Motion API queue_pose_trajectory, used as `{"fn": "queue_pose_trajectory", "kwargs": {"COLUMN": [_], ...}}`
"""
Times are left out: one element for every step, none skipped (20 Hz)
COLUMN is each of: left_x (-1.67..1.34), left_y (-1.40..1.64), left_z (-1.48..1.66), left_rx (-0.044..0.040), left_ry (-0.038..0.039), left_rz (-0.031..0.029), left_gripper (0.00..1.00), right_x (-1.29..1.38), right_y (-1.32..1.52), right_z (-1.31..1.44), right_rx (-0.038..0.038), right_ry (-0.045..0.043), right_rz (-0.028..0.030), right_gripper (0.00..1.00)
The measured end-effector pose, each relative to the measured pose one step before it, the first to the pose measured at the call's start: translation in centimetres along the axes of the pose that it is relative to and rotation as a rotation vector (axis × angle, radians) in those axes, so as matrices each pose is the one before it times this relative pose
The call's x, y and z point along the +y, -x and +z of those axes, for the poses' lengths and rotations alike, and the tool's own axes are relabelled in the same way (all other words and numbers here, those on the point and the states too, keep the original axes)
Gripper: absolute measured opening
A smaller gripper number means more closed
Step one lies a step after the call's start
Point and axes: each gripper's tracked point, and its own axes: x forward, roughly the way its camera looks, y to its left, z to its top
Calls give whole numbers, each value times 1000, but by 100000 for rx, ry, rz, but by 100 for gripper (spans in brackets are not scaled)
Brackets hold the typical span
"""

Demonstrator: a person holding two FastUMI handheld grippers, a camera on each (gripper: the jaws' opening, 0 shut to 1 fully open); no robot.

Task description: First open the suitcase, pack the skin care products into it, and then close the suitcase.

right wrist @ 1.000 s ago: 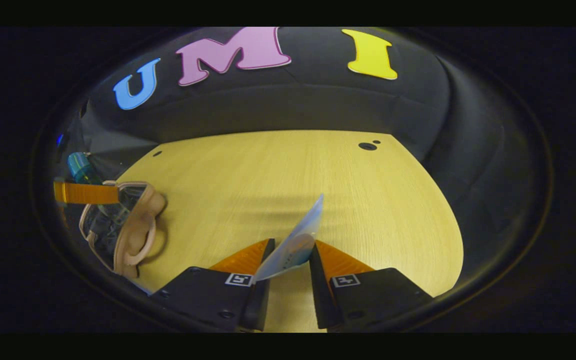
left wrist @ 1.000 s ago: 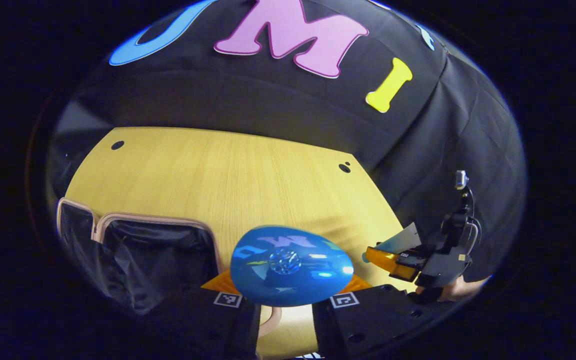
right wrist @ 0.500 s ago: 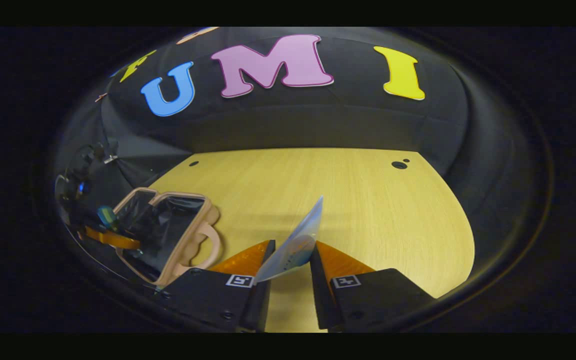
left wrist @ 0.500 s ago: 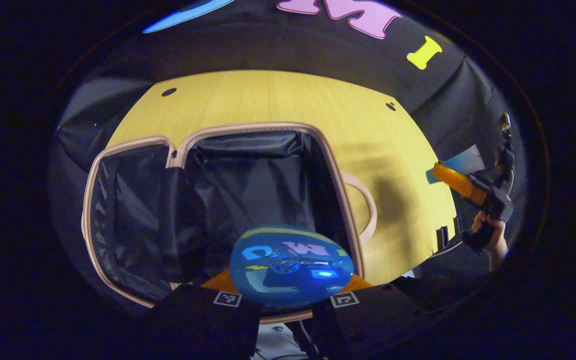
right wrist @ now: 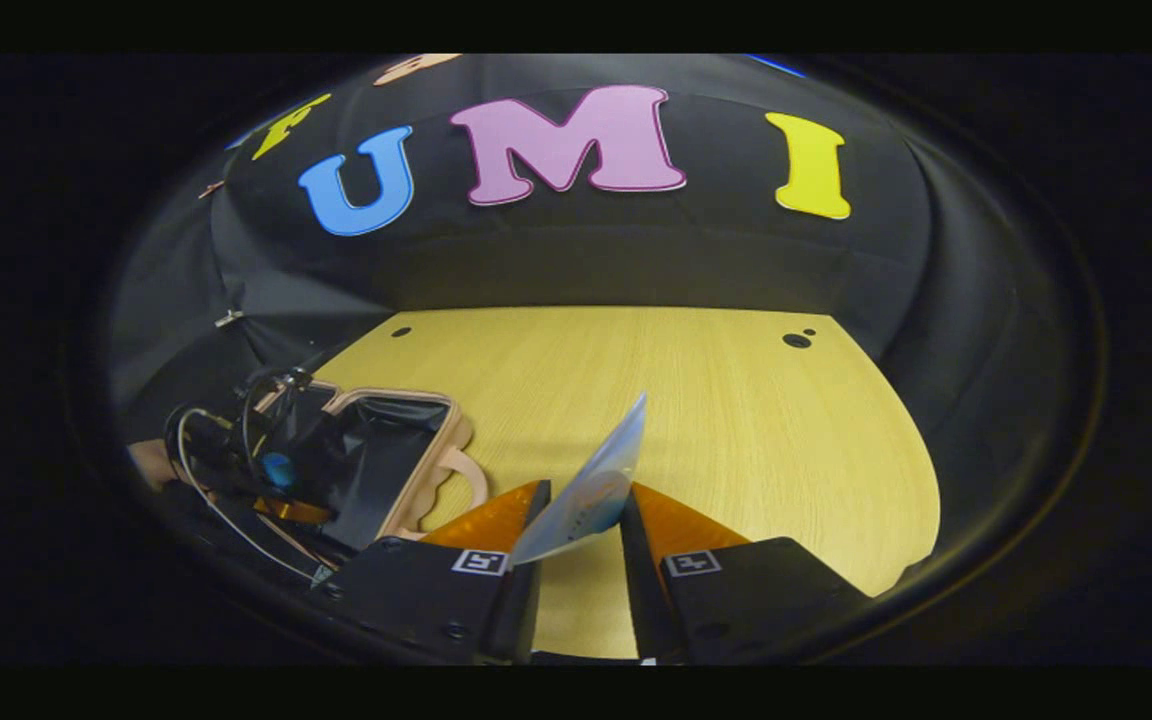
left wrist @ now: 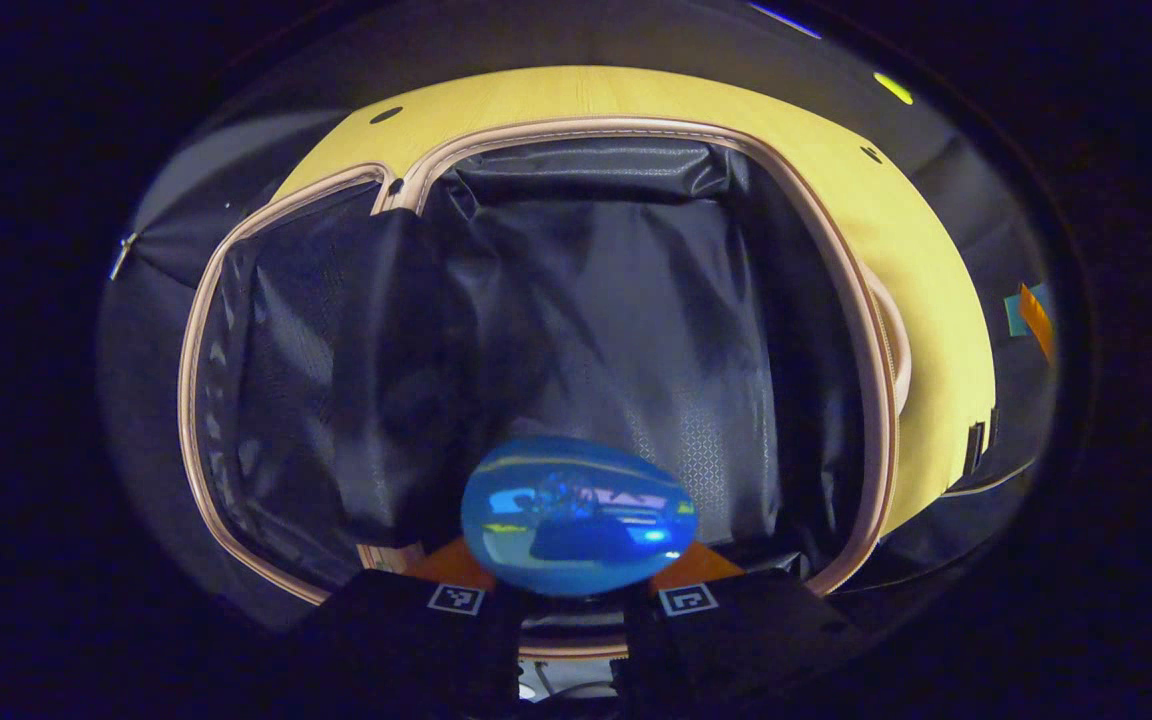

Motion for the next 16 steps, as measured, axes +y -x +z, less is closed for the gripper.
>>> {"fn": "queue_pose_trajectory", "kwargs": {"left_x": [125, 202, 48, 211, 46, -36, 18, -59, 44, -81, -42, -174, -182, -178, -367, -451], "left_y": [-402, -655, -597, -270, -28, 73, 46, 78, 56, 71, -305, 363, 129, 347, 555, 799], "left_z": [159, 372, 187, -70, 280, 155, -63, 108, -58, 141, -181, -84, -13, 20, 364, 642], "left_rx": [482, 712, 556, 824, -1025, -449, 468, -968, -827, -1323, -277, -278, -1206, -1287, -2983, -3740], "left_ry": [2766, 2447, 1759, 1236, 893, 250, 247, -45, 428, 306, 310, 254, 39, 289, 632, 558], "left_rz": [-40, -619, -400, -267, -447, -748, -743, -794, -691, -1683, -932, -917, -1540, -1804, -3196, -2775], "left_gripper": [49, 52, 49, 49, 49, 49, 49, 48, 49, 46, 51, 55, 61, 63, 69, 75], "right_x": [602, 700, 753, 857, 848, 870, 846, 871, 974, 979, 1048, 961, 957, 998, 857, 881], "right_y": [141, 103, 191, 73, 98, -49, -104, -205, -167, -218, -235, -354, -294, -273, -272, -326], "right_z": [-89, 115, 0, 123, 152, 119, -22, -126, -202, -152, -191, -127, -209, -242, -203, -223], "right_rx": [-51, -142, -33, 59, 26, 436, 524, 1209, 941, 851, 619, 602, 1037, 1021, 1191, 1103], "right_ry": [610, 391, 114, -351, -145, 332, 659, 834, 611, 375, 169, 361, 508, 574, 814, 1008], "right_rz": [229, 357, 716, 1199, 1288, 1218, 1158, 1072, 1093, 1392, 1475, 1290, 1397, 1441, 1590, 1614], "right_gripper": [41, 41, 41, 41, 41, 41, 41, 41, 41, 41, 41, 41, 41, 41, 41, 41]}}
